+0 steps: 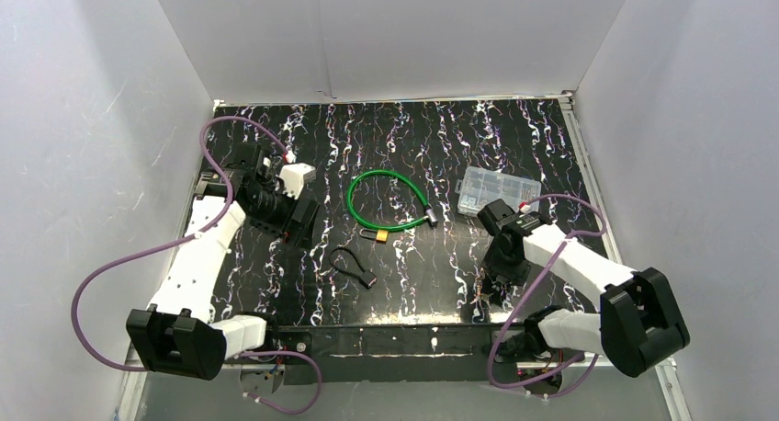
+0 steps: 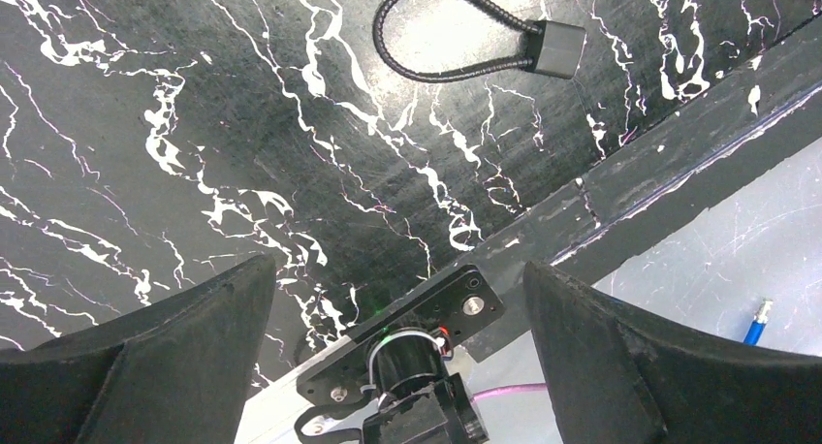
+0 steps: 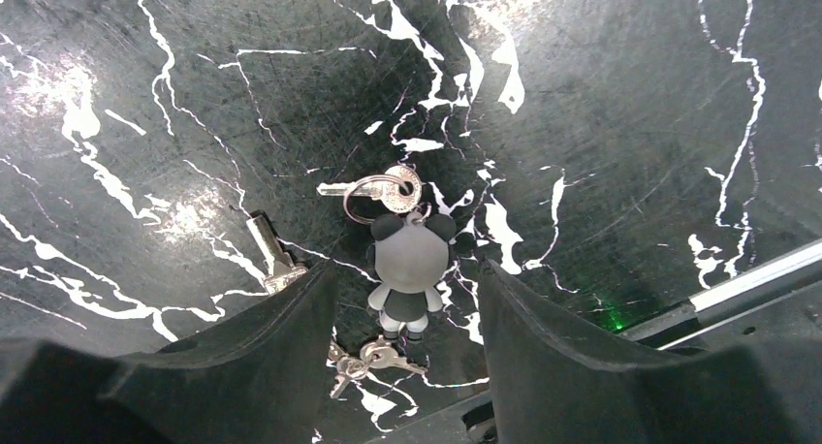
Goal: Unlock with the key
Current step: Pick up the key from the center of the board.
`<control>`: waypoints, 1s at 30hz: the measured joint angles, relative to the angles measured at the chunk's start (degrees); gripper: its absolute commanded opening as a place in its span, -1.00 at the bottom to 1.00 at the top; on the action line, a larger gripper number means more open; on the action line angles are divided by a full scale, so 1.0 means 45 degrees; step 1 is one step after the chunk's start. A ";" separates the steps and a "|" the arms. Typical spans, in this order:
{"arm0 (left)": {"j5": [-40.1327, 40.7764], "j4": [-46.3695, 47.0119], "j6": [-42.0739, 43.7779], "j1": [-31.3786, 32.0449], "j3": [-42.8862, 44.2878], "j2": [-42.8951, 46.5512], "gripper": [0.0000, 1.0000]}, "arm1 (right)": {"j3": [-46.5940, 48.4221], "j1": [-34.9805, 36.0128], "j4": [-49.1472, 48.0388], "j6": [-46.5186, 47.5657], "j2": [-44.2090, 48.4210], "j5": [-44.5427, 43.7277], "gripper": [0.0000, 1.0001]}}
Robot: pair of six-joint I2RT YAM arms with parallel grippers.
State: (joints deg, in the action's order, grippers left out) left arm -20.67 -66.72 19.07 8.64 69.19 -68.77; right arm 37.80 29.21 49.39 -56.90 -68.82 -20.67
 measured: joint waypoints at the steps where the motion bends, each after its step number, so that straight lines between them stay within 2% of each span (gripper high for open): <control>1: 0.0024 -0.0005 0.0010 0.0000 0.0010 0.0029 0.99 | -0.0039 0.0000 -0.0117 -0.0010 -0.0102 0.0034 0.10; 5: 0.0160 -0.0058 0.0107 0.0000 0.0024 0.0155 0.99 | -0.0369 0.0000 -0.0593 -0.0199 -0.0316 0.0112 0.04; 9: 0.0291 -0.0126 0.0219 0.0000 0.0044 0.0214 0.99 | -0.0466 0.0000 -0.0748 -0.0335 -0.0316 0.0121 -0.12; 11: 0.0350 -0.0151 0.0257 0.0000 0.0044 0.0223 0.99 | -0.0466 -0.0005 -0.0777 -0.0345 -0.0330 0.0151 -0.43; 16: 0.0427 -0.0185 0.0316 0.0000 0.0131 0.0223 0.99 | -0.0408 0.0000 -0.0670 -0.0262 -0.0359 0.0170 -0.97; 21: 0.0491 -0.0257 0.0364 0.0000 0.0554 0.0228 0.99 | 0.0097 0.0000 -0.0223 -0.0015 0.0000 0.0253 -0.97; 25: 0.0389 -0.0180 0.0389 0.0000 0.0942 0.0457 0.99 | 0.1297 0.0000 0.0534 0.0374 0.1156 0.0423 -0.97; 27: 0.0272 -0.0112 0.0384 0.0005 0.1156 0.0758 0.99 | 0.2181 0.0000 0.0908 0.0777 0.1846 0.0865 -0.97; 30: -0.0874 0.0670 0.0325 0.0005 0.1180 0.1685 0.99 | 0.3740 0.0015 0.1355 0.1749 0.2424 0.2414 -0.97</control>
State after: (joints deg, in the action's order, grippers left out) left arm -24.60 -63.70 20.53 8.67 74.50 -61.19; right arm 54.63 29.28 55.48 -49.04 -57.91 -9.80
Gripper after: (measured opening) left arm 0.994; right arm 0.197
